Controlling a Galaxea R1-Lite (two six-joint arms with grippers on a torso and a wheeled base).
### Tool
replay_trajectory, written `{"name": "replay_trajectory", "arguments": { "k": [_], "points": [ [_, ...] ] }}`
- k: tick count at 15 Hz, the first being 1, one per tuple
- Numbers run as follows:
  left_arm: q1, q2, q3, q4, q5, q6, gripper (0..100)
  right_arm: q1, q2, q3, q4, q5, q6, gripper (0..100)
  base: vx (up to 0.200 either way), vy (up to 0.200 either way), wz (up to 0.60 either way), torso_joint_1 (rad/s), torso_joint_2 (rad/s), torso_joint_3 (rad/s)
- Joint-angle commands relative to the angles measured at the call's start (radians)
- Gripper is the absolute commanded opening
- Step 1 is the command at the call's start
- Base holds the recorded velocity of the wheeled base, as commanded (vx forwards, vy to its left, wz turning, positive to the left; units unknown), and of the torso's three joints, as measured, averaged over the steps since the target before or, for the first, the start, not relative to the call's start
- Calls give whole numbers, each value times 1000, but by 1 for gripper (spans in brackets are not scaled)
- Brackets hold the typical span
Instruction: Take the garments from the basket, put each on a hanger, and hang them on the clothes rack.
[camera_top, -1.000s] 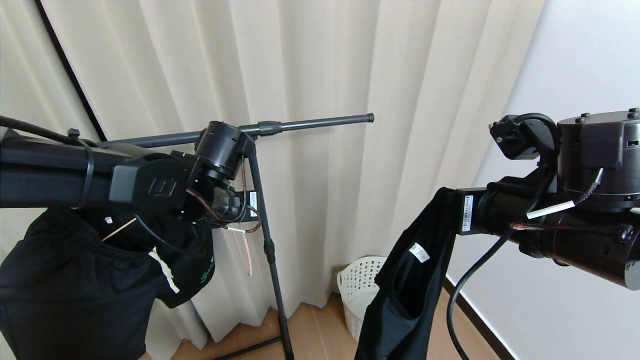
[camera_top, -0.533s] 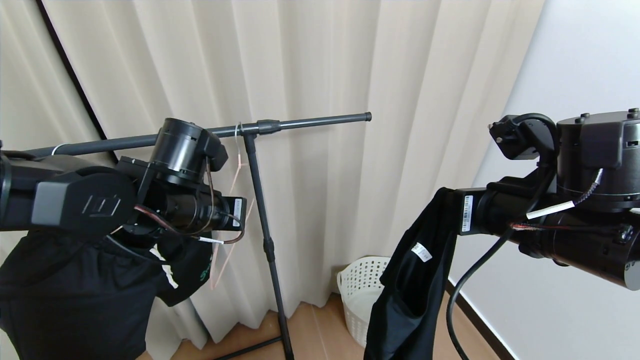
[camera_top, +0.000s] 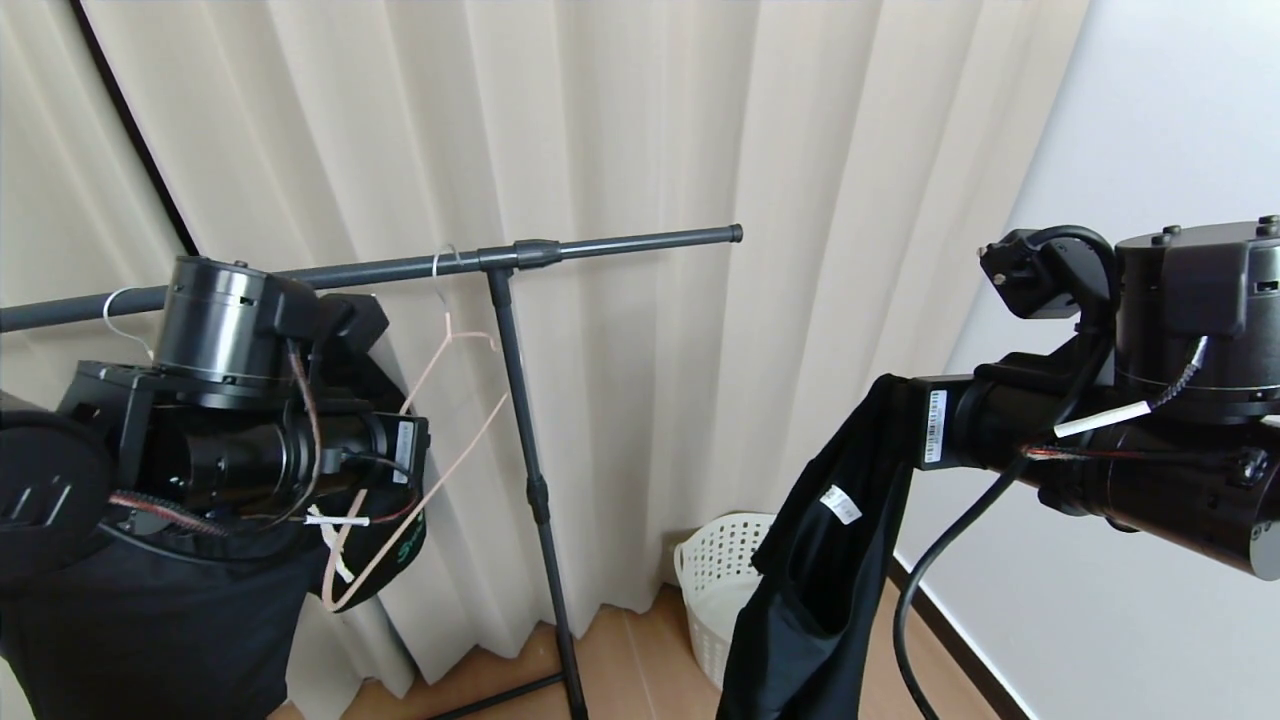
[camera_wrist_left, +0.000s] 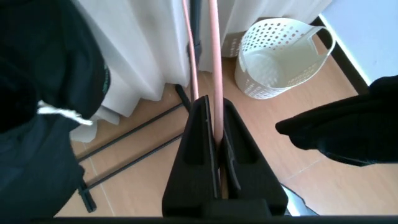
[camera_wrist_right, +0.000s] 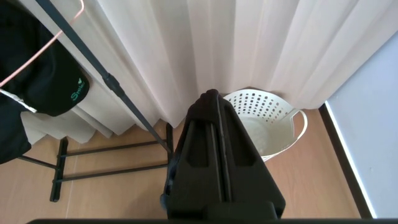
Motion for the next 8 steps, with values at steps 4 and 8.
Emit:
{"name": "replay_trajectory", "arguments": {
  "k": [4,8],
  "points": [
    [35,-123,187,-152,-15,46,0,2,1,1,0,0,0,0,0,0,0,0,0,0],
    [62,-210,345,-285,-39,47,0,1,2,1,0,0,0,0,0,0,0,0,0,0]
  ]
}}
